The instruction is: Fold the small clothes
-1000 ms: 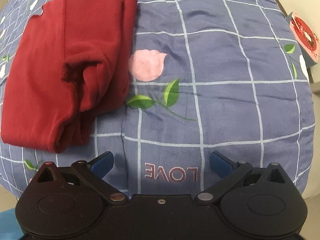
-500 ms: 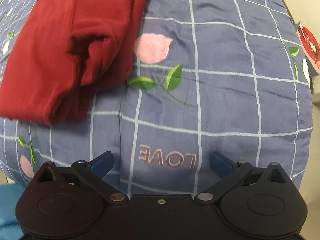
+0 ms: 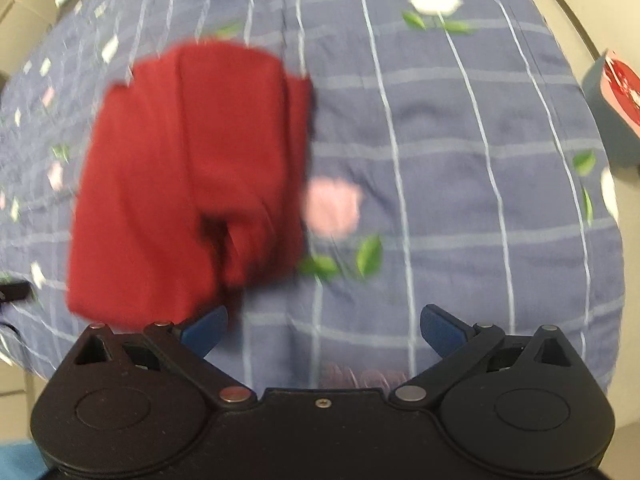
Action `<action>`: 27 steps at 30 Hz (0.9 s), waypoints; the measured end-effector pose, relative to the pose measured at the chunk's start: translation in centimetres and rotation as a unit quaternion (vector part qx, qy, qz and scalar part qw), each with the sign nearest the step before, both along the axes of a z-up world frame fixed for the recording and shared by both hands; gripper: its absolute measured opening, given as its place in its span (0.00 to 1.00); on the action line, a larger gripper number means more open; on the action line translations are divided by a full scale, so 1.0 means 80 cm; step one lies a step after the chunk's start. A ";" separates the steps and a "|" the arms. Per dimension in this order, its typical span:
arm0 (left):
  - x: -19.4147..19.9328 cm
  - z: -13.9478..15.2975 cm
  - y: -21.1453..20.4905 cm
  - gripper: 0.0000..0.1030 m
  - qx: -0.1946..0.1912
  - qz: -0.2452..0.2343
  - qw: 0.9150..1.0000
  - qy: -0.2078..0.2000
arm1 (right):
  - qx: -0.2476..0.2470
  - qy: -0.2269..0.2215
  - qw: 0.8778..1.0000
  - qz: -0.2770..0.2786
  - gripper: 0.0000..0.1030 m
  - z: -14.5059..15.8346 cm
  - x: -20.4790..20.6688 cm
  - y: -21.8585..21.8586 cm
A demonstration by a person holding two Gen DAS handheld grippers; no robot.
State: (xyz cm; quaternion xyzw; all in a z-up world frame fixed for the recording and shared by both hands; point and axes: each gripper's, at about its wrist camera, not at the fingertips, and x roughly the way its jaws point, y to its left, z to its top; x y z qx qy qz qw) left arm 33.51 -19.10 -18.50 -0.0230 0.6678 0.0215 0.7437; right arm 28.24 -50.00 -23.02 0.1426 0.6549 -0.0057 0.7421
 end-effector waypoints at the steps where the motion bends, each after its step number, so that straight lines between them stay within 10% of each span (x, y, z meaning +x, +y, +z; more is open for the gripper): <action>1: 0.005 -0.006 -0.001 0.99 -0.001 0.001 1.000 0.001 | 0.009 -0.006 1.000 -0.007 1.00 0.005 0.012 -0.001; 18: 0.099 -0.090 0.006 0.99 -0.015 -0.005 0.999 0.041 | 0.077 0.020 0.992 -0.101 0.83 -0.043 0.122 -0.003; 27: 0.118 -0.112 -0.005 0.99 -0.031 -0.026 0.997 0.061 | 0.063 0.029 0.991 -0.111 0.91 -0.065 0.117 0.003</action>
